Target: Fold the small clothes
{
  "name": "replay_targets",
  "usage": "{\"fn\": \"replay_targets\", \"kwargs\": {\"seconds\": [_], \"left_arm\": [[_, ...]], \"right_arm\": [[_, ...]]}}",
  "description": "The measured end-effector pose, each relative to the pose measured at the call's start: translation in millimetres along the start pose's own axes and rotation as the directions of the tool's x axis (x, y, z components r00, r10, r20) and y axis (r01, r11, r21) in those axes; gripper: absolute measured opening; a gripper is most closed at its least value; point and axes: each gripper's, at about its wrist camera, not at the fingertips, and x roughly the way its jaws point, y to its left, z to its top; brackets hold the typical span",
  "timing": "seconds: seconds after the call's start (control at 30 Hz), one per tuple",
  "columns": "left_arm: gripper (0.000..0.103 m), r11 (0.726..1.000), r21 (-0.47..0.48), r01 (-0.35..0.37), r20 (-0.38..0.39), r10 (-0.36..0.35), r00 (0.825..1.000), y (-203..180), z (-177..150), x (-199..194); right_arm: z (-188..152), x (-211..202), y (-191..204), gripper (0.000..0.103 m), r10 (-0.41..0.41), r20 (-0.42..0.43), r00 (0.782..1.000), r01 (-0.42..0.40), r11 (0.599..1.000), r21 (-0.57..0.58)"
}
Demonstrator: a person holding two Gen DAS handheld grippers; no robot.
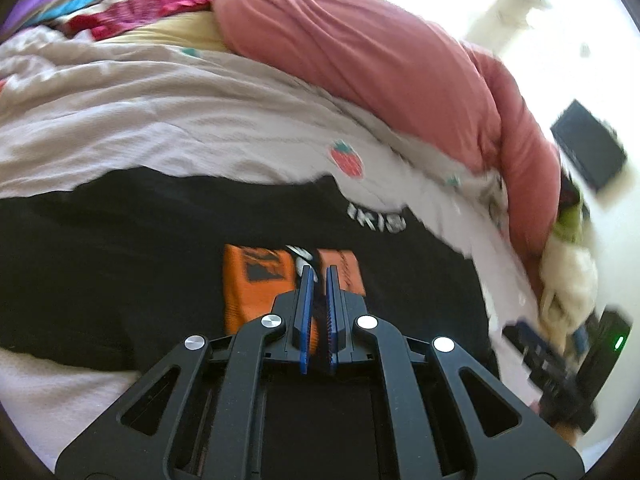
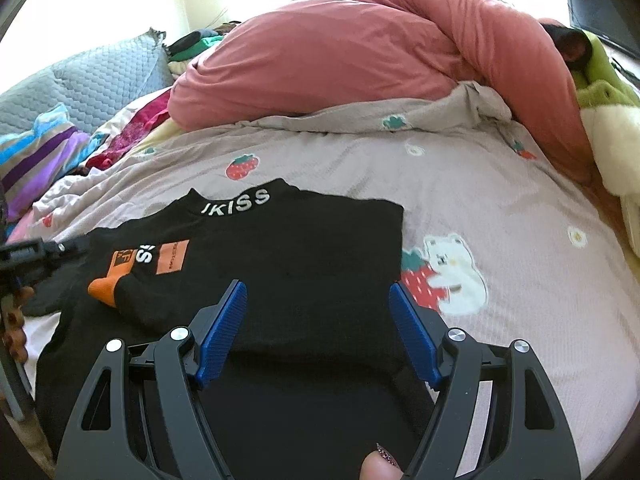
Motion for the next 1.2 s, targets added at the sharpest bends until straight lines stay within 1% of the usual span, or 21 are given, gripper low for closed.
{"fn": "replay_targets", "kwargs": {"seconds": [0.07,0.13,0.17,0.2,0.23,0.27,0.37,0.43,0.53,0.57,0.6,0.63,0.67,0.77,0.93,1.03,1.1,1.13,1.2], "left_arm": [[0.001,0.999,0.048,-0.015,-0.031,0.017,0.999,-11,-7,15],[0.001,0.995,0.085,-0.057,-0.068,0.063,0.996,-16,-14,29],[0.002,0.99,0.097,-0.101,-0.102,0.111,0.989,-14,-19,39],[0.002,0.987,0.095,-0.127,-0.133,0.139,0.981,-9,-24,46],[0.002,0.989,0.075,-0.124,-0.154,0.134,0.979,-2,-28,50],[0.001,0.993,0.046,-0.109,-0.158,0.115,0.981,5,-30,50],[0.0,0.996,0.013,-0.085,-0.16,0.086,0.983,14,-29,43],[0.001,0.995,0.019,-0.099,-0.155,0.101,0.983,16,-32,40],[0.001,0.997,0.005,-0.081,-0.155,0.081,0.985,20,-33,37],[0.001,0.997,0.004,-0.078,-0.156,0.078,0.985,21,-33,36],[0.001,0.997,0.002,-0.075,-0.156,0.075,0.985,21,-34,35],[0.002,0.997,0.0,-0.073,-0.156,0.073,0.985,20,-34,37],[0.002,0.998,-0.006,-0.069,-0.157,0.067,0.985,21,-34,36],[0.002,0.998,-0.007,-0.066,-0.159,0.064,0.985,22,-33,37],[0.003,0.998,0.009,-0.066,-0.158,0.066,0.985,19,-31,34],[0.011,0.997,0.034,-0.076,-0.145,0.08,0.986,15,-31,27],[0.023,0.995,0.046,-0.084,-0.131,0.089,0.987,13,-32,21],[0.026,0.994,0.053,-0.09,-0.123,0.096,0.988,12,-32,18],[0.035,0.992,0.07,-0.107,-0.106,0.114,0.988,10,-32,11]], "right_arm": [[5,5,3,0.072,-0.01,-0.001,1.0,0.01,1.0,-0.015],[9,9,3,0.072,-0.006,-0.007,1.0,0.006,1.0,-0.022],[10,12,4,0.072,-0.003,-0.012,1.0,0.002,1.0,-0.023],[10,13,5,0.072,0.002,-0.017,1.0,-0.003,1.0,-0.025],[11,15,6,0.072,0.009,-0.021,1.0,-0.009,1.0,-0.028],[11,16,7,0.072,0.013,-0.024,1.0,-0.014,0.999,-0.031],[12,22,11,0.072,0.034,-0.039,0.999,-0.036,0.998,-0.052],[10,31,12,0.072,0.038,-0.061,0.997,-0.042,0.997,-0.058],[3,52,8,0.072,0.024,-0.134,0.991,-0.031,0.998,-0.052],[-1,58,6,0.071,0.005,-0.16,0.987,-0.014,0.999,-0.051],[-8,68,1,0.071,-0.03,-0.199,0.979,0.021,0.999,-0.049],[-13,72,-2,0.071,-0.023,-0.212,0.977,0.014,0.999,-0.041],[-18,73,-5,0.071,-0.007,-0.206,0.979,0.001,1.0,-0.029],[-21,67,-5,0.071,0.003,-0.189,0.982,-0.008,1.0,-0.027],[-27,50,-12,0.072,0.045,-0.166,0.985,-0.041,0.999,0.027],[-27,39,-12,0.072,0.055,-0.155,0.986,-0.049,0.998,0.043],[-26,32,-11,0.072,0.057,-0.145,0.988,-0.051,0.998,0.044],[-26,29,-11,0.072,0.061,-0.142,0.988,-0.055,0.997,0.047],[-25,24,-10,0.073,0.071,-0.131,0.989,-0.064,0.996,0.054]]}}
